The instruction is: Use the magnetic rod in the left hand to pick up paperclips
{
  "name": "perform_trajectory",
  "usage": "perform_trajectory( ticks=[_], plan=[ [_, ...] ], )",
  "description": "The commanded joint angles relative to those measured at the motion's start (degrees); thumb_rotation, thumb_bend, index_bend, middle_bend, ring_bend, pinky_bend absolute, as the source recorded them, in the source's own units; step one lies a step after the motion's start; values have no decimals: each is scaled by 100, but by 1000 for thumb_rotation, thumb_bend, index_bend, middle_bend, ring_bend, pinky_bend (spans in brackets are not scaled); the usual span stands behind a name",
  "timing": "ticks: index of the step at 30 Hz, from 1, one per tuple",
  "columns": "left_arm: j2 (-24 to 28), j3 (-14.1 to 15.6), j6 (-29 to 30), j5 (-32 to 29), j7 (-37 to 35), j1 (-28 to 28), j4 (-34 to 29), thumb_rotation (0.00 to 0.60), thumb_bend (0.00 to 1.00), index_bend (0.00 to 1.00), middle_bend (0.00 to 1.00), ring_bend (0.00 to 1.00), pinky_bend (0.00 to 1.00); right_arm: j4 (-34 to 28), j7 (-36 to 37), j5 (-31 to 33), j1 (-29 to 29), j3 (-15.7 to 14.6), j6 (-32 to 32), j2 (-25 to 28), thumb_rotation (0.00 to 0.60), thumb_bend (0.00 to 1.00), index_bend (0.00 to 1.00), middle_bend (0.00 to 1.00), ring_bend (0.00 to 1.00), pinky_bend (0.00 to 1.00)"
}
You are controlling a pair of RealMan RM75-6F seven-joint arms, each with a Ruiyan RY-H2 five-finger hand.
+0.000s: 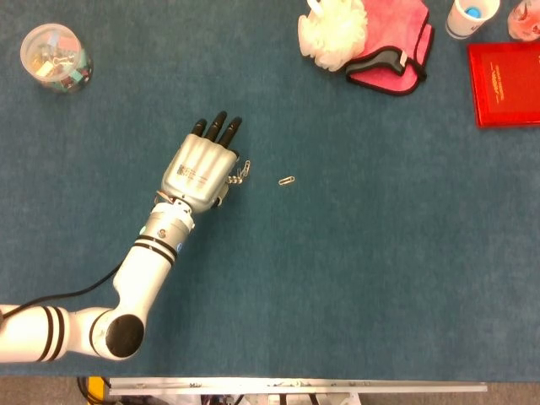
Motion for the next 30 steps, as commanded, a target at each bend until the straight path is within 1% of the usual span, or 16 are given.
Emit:
perform_trajectory(
  ticks=[1,8,17,22,30],
  plan=[
    [-70,-23,-59,-140,0,-57,153,600,355,564,89,27,163,3,2,9,2,2,-8,0,600,201,213,184,116,328],
    [-204,-68,-155,-410,-4,-180,459,600,355,564,89,27,163,10,-12,26,12,1,-37,-12,600,201,212,185,116,328],
    [-179,-34,-44,-370,-10,-238,342,600,355,564,89,27,163,14,-11,28,14,-1,-48,-14,600,201,212,184,116,328],
    [-10,44,166,-212,-7,-186,2,600,355,565,90,27,163,3,2,20,0,4,-14,-5,600,201,212,184,116,328],
    [474,280,682,125,-42,96,-695,600,355,568,91,27,163,-14,-9,-25,-3,-17,-13,-7,600,201,212,185,116,328]
  ],
)
